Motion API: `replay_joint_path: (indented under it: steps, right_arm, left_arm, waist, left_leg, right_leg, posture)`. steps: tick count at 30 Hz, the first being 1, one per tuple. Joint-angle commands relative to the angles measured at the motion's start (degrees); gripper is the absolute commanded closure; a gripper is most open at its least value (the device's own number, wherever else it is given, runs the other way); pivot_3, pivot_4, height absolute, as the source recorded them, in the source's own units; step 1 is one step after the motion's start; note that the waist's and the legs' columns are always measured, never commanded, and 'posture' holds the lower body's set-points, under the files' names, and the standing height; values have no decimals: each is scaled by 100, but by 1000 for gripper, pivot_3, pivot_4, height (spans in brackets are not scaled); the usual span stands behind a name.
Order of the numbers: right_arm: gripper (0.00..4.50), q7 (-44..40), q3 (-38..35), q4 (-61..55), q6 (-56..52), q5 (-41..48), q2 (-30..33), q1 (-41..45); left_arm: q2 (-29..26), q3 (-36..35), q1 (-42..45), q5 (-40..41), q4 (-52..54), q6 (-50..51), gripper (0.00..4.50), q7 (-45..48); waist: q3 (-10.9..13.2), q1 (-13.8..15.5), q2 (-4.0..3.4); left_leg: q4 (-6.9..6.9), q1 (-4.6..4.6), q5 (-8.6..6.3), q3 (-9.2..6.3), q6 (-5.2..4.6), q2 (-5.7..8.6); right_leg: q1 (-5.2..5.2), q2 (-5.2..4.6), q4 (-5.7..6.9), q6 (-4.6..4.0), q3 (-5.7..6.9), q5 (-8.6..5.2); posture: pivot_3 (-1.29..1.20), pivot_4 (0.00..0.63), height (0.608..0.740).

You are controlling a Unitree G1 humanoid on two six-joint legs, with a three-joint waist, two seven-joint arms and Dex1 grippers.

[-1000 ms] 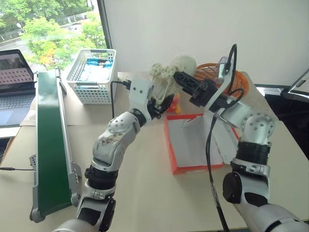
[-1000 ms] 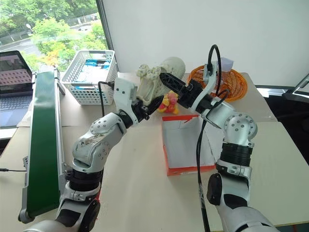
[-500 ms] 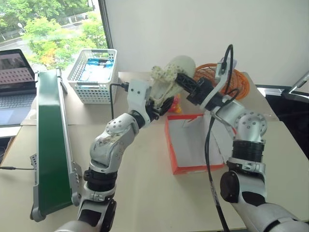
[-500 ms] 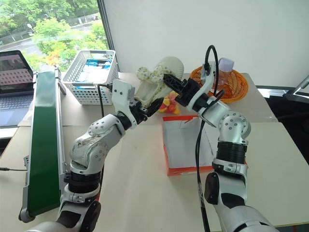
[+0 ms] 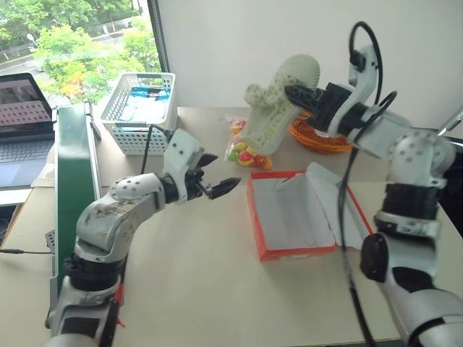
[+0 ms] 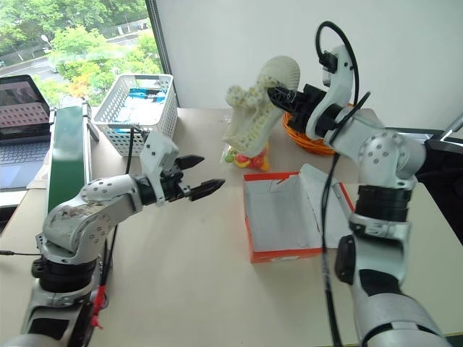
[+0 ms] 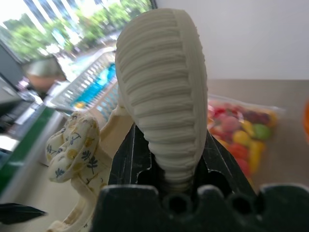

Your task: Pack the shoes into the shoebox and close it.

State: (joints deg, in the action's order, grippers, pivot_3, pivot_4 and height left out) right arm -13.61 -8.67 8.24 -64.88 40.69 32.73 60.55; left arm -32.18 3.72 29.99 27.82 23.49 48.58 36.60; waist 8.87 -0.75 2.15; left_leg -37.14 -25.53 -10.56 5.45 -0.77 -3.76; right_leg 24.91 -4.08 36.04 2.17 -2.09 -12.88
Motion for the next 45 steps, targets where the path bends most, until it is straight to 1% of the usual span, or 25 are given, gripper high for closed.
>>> replay_joint_path:
  steps: [1,3,5,8,10,13,16,22,26,31,34,43,45]
  right_arm:
    - [4061,-142,227,-309,-508,-169,287,353]
    - [4061,-429,528,-152,-1482,-8,448,514]
    - [4061,-644,921,-20,-2175,-33,642,576]
    - [4061,-954,1234,142,-2671,7,835,634]
    - [4061,-1173,1567,74,-2762,97,1036,591]
    - [4061,-1392,1955,-45,-2762,91,1228,492]
    - [4061,-1376,2132,-31,-2677,-217,1143,292]
    - [4061,-1495,2627,149,-2079,-827,1079,-31]
    - [4061,-1607,2986,517,-1427,-1328,1020,-298]
    - [4061,-1729,2987,1107,-923,-1770,771,-533]
    - [4061,-1853,3176,1161,-692,-2069,762,-679]
    - [4061,-2172,3139,1044,-560,-2419,682,-878]
    - [3087,-2320,3144,786,-530,-2389,695,-933]
  left_arm:
    - [9,125,34,-182,-35,-343,0,65]
    - [106,249,15,-266,-67,-435,0,13]
    - [183,337,-36,-315,-38,-481,0,-32]
    - [257,351,-147,-353,9,-506,0,-82]
    - [291,351,-233,-386,27,-531,0,-124]
    - [325,355,-306,-416,46,-545,0,-181]
    - [369,351,-356,-434,62,-554,0,-223]
    - [401,357,-345,-469,127,-484,0,-292]
    - [364,340,-317,-502,163,-430,0,-321]
    - [296,371,-308,-608,163,-348,0,-404]
    - [296,365,-301,-599,188,-306,0,-409]
    - [299,368,-238,-584,207,-191,0,-410]
    - [315,399,-229,-593,210,-175,0,-420]
  waist:
    - [0,-2,0]
    - [0,-5,-1]
    - [0,-9,-1]
    - [0,-5,-1]
    - [0,-3,-1]
    - [0,-2,-1]
    - [0,-8,-1]
    - [0,-1,-1]
    - [0,0,0]
    - [0,-1,0]
    - [0,0,0]
    - [0,7,0]
    - [0,11,0]
  left_leg:
    - [0,-1,0,0,0,0]
    - [1,-7,0,1,0,0]
    - [2,-11,0,2,-1,-2]
    - [2,-13,0,1,-1,-4]
    - [1,-16,0,3,-1,-1]
    - [-2,-17,0,2,-2,-1]
    - [-3,-17,0,1,-2,-1]
    - [-15,-20,1,0,-2,-1]
    - [-21,-23,1,0,-3,0]
    - [-29,-23,1,-2,-3,-1]
    - [-32,-23,1,-3,-3,-1]
    - [-44,-19,0,-6,-4,-2]
    - [-45,-19,-1,-7,-4,-2]
  right_leg:
    - [1,0,0,0,-1,0]
    - [10,3,3,0,-7,0]
    - [16,6,4,0,-10,0]
    - [16,7,2,-1,-9,0]
    - [20,5,4,0,-12,0]
    - [19,5,4,1,-11,1]
    - [20,6,5,1,-12,1]
    - [19,6,9,4,-12,2]
    - [20,6,11,7,-12,5]
    - [16,8,13,8,-10,6]
    - [14,9,14,9,-9,6]
    - [2,9,15,11,-5,7]
    - [1,9,15,11,-4,7]
  posture:
    - [0,150,740]
    - [0,150,740]
    - [0,150,740]
    - [0,150,740]
    - [0,150,740]
    - [0,150,740]
    - [0,150,740]
    - [0,150,740]
    - [0,150,740]
    - [0,150,740]
    - [0,150,740]
    - [0,150,740]
    - [0,150,740]
